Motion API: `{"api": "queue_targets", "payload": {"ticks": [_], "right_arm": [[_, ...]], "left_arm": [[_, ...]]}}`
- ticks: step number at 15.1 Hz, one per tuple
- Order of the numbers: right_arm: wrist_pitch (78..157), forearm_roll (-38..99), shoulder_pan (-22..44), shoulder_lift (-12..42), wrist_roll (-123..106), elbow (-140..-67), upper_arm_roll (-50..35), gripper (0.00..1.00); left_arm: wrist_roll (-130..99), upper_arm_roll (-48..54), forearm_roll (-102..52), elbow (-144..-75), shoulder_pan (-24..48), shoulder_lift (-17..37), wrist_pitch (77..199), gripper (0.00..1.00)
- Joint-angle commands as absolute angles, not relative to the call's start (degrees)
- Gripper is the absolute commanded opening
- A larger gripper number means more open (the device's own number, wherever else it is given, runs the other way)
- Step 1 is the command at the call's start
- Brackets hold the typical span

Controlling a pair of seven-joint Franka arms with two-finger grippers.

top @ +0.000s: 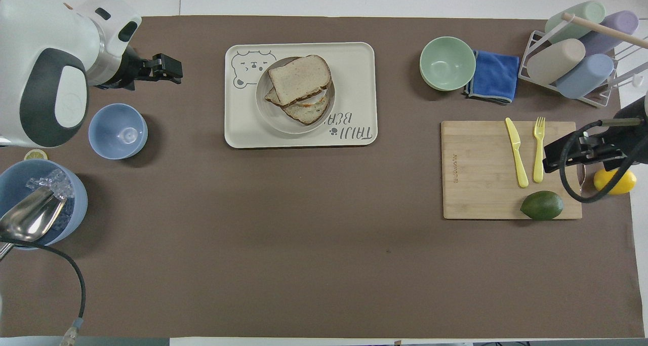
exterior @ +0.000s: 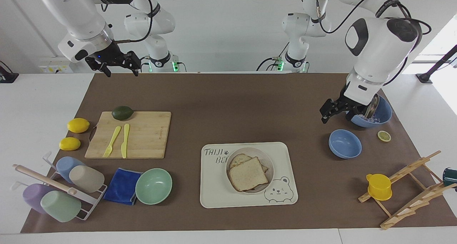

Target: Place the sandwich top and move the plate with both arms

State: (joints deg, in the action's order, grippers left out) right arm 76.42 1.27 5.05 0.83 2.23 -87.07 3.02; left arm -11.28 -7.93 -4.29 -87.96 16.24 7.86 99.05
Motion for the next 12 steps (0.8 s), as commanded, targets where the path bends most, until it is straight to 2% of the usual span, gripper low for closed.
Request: {"api": "queue_targets", "payload": {"ticks": [1, 6, 10, 12], "right_arm": [[76.99, 0.97, 4.57, -0.44, 1.05, -88.59, 2.72, 1.0], [77.08, 0.97, 4.57, -0.44, 1.05, -88.59, 2.72, 1.0], [76.99, 0.97, 4.57, -0.44, 1.05, -88.59, 2.72, 1.0], [76.99, 0.97, 4.57, -0.44, 1.05, -88.59, 2.72, 1.0]], "left_arm": [[-10.2, -7.04, -2.37, -89.3, 13.99, 2.3, 92.57, 1.0], [-4.92, 4.21, -2.46, -90.08, 1.51, -2.1, 85.17, 1.0], [-5.8, 4.22, -2.55, -98.76, 3.16, -6.32, 88.74, 1.0], [-5.54, 4.04, -2.55, -99.41, 3.95, -6.5, 90.18, 1.0]]}}
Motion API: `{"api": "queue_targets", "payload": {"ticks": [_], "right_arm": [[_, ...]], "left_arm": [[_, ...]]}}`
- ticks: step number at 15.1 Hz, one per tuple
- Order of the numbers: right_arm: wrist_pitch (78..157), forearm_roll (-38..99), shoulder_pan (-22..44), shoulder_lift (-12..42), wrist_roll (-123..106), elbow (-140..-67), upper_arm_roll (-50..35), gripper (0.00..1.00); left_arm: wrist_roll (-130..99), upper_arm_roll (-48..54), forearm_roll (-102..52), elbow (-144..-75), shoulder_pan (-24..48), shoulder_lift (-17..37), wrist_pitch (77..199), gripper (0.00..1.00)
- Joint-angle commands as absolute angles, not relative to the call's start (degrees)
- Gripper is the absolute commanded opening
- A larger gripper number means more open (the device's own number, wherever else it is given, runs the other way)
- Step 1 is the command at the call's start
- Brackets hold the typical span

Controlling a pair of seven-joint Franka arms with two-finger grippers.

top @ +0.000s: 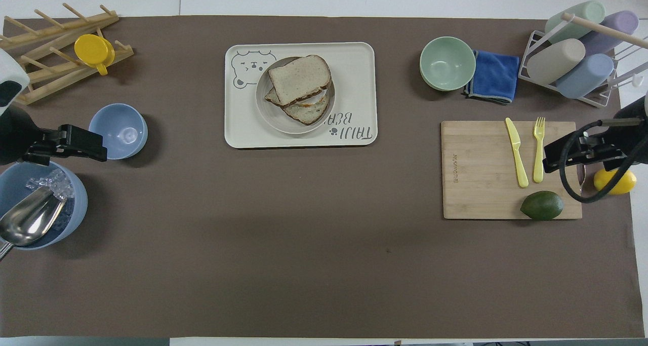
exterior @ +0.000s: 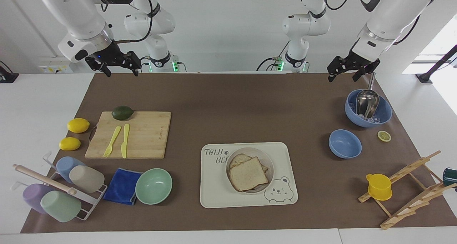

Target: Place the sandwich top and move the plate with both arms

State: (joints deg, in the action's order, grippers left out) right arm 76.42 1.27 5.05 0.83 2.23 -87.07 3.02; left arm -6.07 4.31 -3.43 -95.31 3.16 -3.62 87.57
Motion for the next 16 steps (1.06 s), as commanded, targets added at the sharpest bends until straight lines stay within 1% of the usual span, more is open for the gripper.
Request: {"api": "queue_targets", "payload": {"ticks": [1, 4, 16], "right_arm": [[77.08, 0.97, 4.57, -0.44, 1.05, -88.59, 2.72, 1.0], [76.99, 0.97, 4.57, -0.44, 1.05, -88.59, 2.72, 1.0], [77.08, 0.97, 4.57, -0.44, 1.05, -88.59, 2.72, 1.0]], "left_arm": [[-5.45, 4.04, -2.46, -98.36, 3.96, -6.16, 89.83, 1.0], [-5.19, 4.13, -1.06, -96.33, 3.87, -5.71, 88.6, 1.0], [-5.62, 4.22, -1.05, -96.33, 3.96, -5.71, 88.5, 1.0]]}}
